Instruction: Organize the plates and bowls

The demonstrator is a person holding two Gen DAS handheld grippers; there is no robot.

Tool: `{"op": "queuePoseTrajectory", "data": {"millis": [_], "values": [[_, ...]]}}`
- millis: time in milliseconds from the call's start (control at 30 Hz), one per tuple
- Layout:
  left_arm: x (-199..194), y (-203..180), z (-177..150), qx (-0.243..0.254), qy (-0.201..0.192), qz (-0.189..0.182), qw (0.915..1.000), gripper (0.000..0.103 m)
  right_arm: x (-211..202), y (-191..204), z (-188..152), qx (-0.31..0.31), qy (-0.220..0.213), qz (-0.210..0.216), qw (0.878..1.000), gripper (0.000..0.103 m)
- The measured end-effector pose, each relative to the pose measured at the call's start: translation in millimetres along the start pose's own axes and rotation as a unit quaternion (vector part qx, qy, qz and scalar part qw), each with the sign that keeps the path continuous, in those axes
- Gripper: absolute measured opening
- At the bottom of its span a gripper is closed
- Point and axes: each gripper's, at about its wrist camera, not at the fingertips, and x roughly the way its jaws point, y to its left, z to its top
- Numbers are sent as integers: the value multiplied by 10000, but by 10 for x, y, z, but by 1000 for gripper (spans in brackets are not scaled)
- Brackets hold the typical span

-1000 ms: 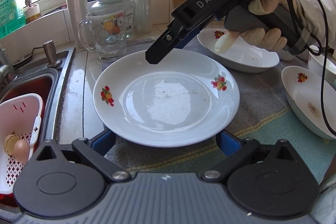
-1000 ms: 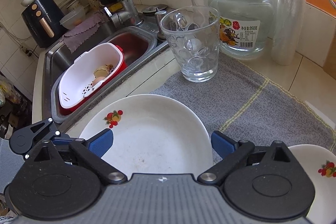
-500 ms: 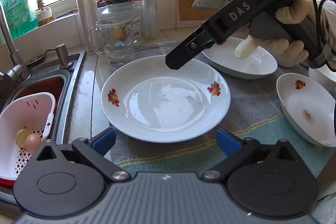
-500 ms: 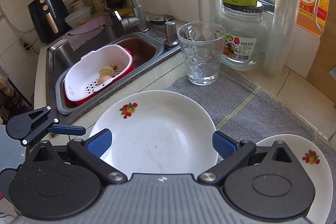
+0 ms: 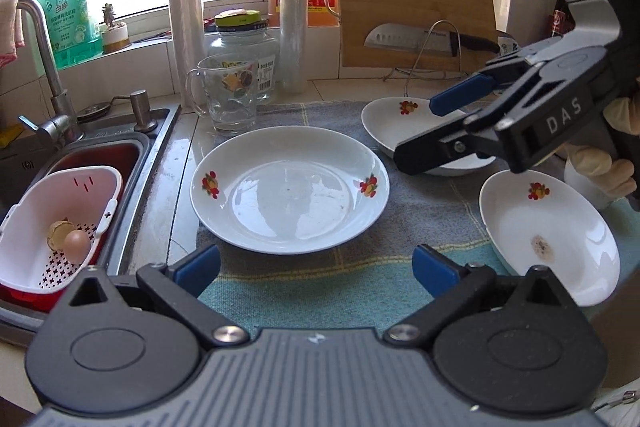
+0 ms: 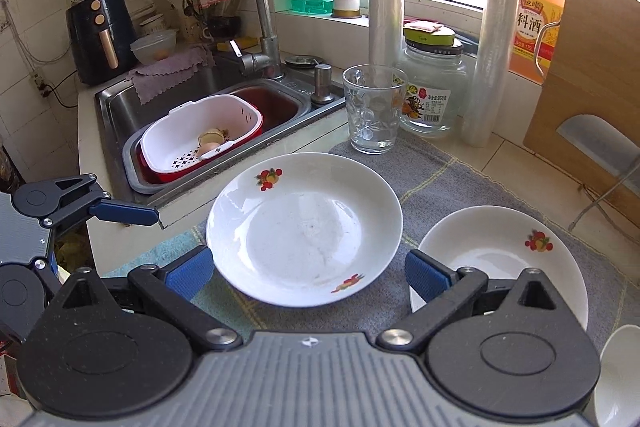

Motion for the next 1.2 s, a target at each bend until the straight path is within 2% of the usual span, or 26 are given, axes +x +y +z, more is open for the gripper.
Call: {"op": "queuePoseTrajectory", "data": {"millis": [500,833,1000,1200], "values": [[-311,-453,-132,-136,-117,0,9998,102,-735,212,-700,117,-355,-428,9984,103],[-374,-866,-180,-38,-99,-119,9999,102,-1167,92,-1276,572,-389,-832,9941,103],[-345,-1054,-174,98,97,-38,9999,102,-1340,-25,-1584,885,-357,-1022,9902,103],[-324,-1152,-163,14,234,-141,9996,102,-1429,-67,-1885,1051,-192,-1125,9879,103]]}}
